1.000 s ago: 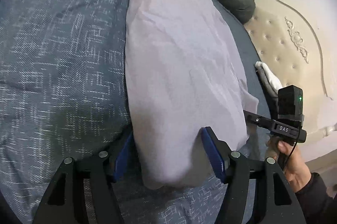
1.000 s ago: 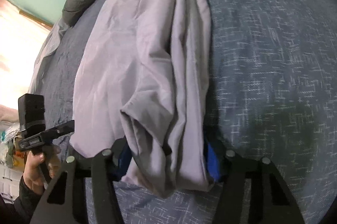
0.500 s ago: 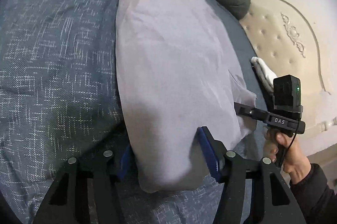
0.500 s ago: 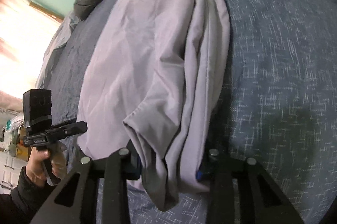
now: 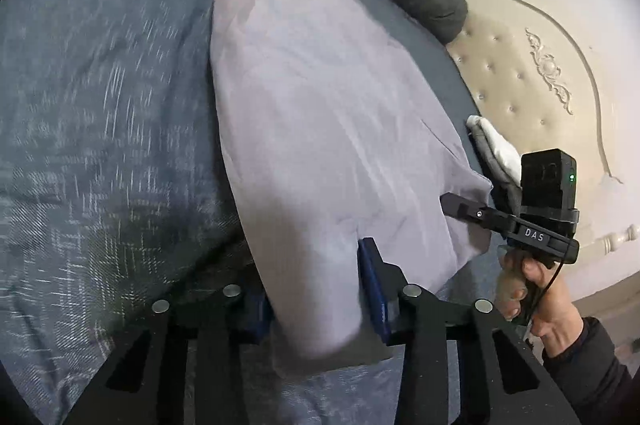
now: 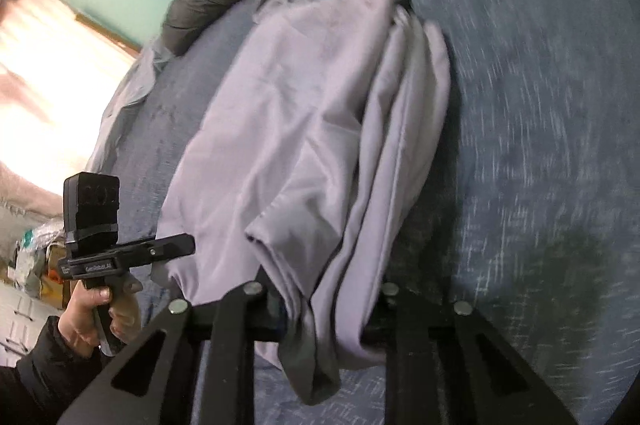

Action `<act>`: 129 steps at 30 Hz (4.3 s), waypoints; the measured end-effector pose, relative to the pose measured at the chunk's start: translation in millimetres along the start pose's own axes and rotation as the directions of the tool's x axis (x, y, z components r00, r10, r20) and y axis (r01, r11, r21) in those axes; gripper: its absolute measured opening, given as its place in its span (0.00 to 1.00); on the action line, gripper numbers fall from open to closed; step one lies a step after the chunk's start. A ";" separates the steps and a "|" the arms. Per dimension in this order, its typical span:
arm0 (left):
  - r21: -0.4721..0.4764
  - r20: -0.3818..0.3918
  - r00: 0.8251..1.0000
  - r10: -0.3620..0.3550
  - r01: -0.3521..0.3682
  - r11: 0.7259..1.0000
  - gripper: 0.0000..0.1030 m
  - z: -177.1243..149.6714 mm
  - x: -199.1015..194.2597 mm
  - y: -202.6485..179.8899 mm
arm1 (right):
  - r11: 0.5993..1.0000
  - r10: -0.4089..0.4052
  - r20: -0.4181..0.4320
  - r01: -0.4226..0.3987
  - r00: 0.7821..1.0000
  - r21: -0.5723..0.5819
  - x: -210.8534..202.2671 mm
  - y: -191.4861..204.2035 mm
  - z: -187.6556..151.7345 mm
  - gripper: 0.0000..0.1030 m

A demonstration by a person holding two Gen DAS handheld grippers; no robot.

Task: Fold clothes
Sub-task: 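Lift the jacket's end with the right tool and fold it toward the collar, then lower the folded end onto the jacket with the right tool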

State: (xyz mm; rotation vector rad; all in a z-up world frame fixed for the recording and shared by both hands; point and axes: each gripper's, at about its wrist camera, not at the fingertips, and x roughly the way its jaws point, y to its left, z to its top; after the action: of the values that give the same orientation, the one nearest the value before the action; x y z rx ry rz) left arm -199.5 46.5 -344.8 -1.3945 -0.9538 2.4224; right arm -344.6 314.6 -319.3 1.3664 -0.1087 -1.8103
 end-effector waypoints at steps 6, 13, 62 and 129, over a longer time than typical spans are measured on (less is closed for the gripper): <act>0.075 0.035 0.999 0.003 -0.006 0.997 0.37 15.9 -24.5 -48.3 | 0.999 0.018 0.037 -0.016 0.999 -0.052 -50.6 10.6 10.3 0.17; 0.174 0.068 0.997 -0.018 0.006 0.985 0.36 31.0 -52.8 -106.7 | 0.996 0.017 0.096 -0.008 0.995 -0.090 -129.5 9.3 23.4 0.17; 0.548 0.061 0.976 -0.209 0.142 0.824 0.35 130.2 199.0 -532.5 | 0.950 -0.263 0.447 0.310 0.855 -0.034 -507.0 -232.9 70.6 0.16; 0.632 -0.137 0.987 -0.088 0.156 0.759 0.43 -8.0 278.0 -542.4 | 0.753 -0.640 0.239 0.534 0.730 0.385 -478.5 -388.2 -67.0 0.11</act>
State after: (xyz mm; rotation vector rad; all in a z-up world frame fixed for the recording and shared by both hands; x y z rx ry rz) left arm -423.8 597.5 -211.5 -1.1252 -0.1279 2.2239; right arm -484.3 904.2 -189.3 1.3423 -0.1439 -2.6834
